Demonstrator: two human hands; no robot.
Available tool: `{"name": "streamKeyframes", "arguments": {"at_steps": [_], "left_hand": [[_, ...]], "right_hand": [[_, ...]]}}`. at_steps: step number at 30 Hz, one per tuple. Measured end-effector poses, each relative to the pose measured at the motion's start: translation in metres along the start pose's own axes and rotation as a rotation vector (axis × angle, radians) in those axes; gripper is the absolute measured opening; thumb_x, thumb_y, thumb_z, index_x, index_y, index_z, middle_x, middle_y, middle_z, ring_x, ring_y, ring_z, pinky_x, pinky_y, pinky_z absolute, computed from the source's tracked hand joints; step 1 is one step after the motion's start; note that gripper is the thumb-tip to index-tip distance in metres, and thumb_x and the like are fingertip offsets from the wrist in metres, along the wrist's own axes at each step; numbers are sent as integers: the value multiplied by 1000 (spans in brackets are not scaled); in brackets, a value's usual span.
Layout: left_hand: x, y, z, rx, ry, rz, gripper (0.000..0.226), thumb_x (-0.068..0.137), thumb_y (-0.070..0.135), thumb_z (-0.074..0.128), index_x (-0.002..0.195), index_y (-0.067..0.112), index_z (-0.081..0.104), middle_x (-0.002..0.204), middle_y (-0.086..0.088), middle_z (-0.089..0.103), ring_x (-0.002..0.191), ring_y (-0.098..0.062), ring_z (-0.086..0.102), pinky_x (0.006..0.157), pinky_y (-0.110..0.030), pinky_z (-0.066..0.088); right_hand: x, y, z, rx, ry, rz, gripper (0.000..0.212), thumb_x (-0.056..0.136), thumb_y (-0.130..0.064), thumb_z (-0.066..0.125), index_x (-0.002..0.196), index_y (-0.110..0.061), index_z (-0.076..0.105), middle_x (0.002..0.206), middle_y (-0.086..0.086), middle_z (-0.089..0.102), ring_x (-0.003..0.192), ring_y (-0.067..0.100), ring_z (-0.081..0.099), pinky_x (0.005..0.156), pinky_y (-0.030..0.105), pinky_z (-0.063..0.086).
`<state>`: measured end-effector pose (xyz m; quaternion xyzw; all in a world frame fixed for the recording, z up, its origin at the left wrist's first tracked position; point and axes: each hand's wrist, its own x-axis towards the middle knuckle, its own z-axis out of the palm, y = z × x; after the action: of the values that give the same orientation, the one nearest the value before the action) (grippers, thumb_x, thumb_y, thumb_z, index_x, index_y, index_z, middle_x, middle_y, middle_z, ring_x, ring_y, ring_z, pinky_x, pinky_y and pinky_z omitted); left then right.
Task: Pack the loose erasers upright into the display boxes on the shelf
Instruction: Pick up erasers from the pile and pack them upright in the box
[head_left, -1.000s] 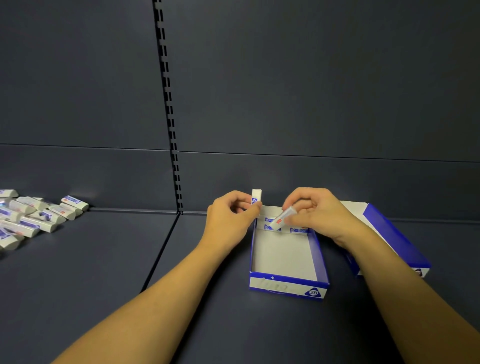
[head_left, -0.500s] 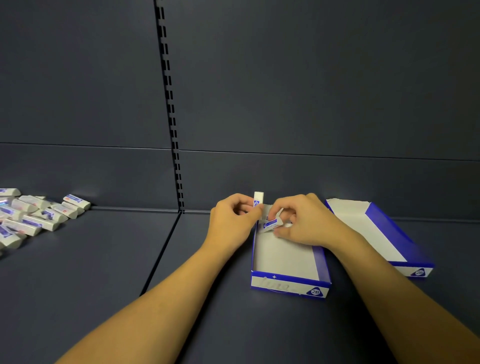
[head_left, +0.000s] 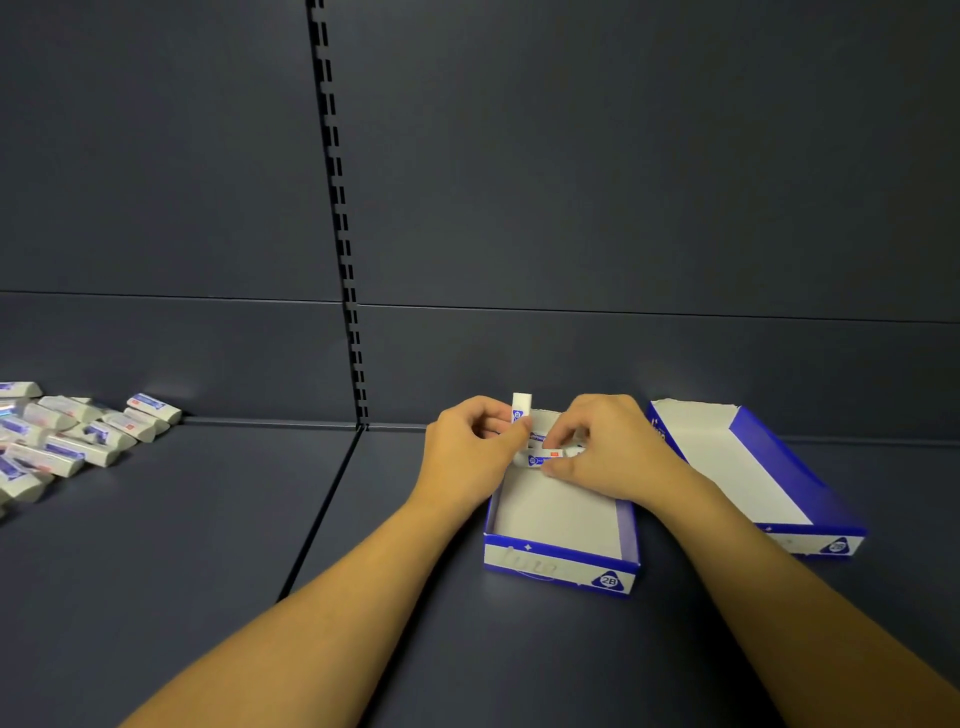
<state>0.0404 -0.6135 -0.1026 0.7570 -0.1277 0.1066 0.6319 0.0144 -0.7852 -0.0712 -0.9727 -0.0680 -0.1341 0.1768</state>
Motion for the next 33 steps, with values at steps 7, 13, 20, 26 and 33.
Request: {"name": "streamKeyframes", "arguments": {"at_steps": [7, 13, 20, 26, 33], "left_hand": [[-1, 0, 1, 3, 10, -18, 6, 87, 22, 74, 85, 16, 72, 70, 7, 68, 64, -2, 62, 61, -14, 49], [-3, 2, 1, 37, 7, -1, 4, 87, 21, 73, 85, 17, 71, 75, 3, 72, 69, -6, 67, 62, -14, 50], [-5, 6, -1, 89, -11, 44, 5, 87, 22, 74, 88, 18, 72, 77, 4, 72, 74, -11, 68, 65, -14, 52], [-4, 18, -9, -33, -30, 41, 8, 86, 24, 79, 90, 19, 75, 80, 1, 74, 77, -11, 71, 72, -23, 57], [-9, 32, -8, -236, -88, -50, 15, 84, 22, 80, 92, 9, 77, 83, -10, 77, 80, -27, 75, 80, -44, 61]], "right_hand": [[4, -4, 8, 37, -31, 82, 22, 78, -33, 85, 96, -22, 80, 98, -3, 73, 78, 13, 59, 61, 13, 39], [7, -3, 13, 19, 18, 96, 21, 78, -37, 84, 95, -24, 81, 97, -4, 74, 79, 12, 59, 72, 21, 47], [3, 1, 8, 3, -22, -27, 22, 88, -37, 73, 104, -24, 80, 97, -7, 68, 78, 10, 57, 62, 11, 38], [-1, 4, -21, 338, 161, 9, 21, 82, -28, 81, 102, -33, 76, 87, -15, 70, 62, 10, 58, 58, 15, 49], [-12, -11, -31, 672, 72, 20, 30, 79, -21, 83, 108, -23, 77, 72, -13, 74, 76, 39, 68, 65, 26, 59]]}}
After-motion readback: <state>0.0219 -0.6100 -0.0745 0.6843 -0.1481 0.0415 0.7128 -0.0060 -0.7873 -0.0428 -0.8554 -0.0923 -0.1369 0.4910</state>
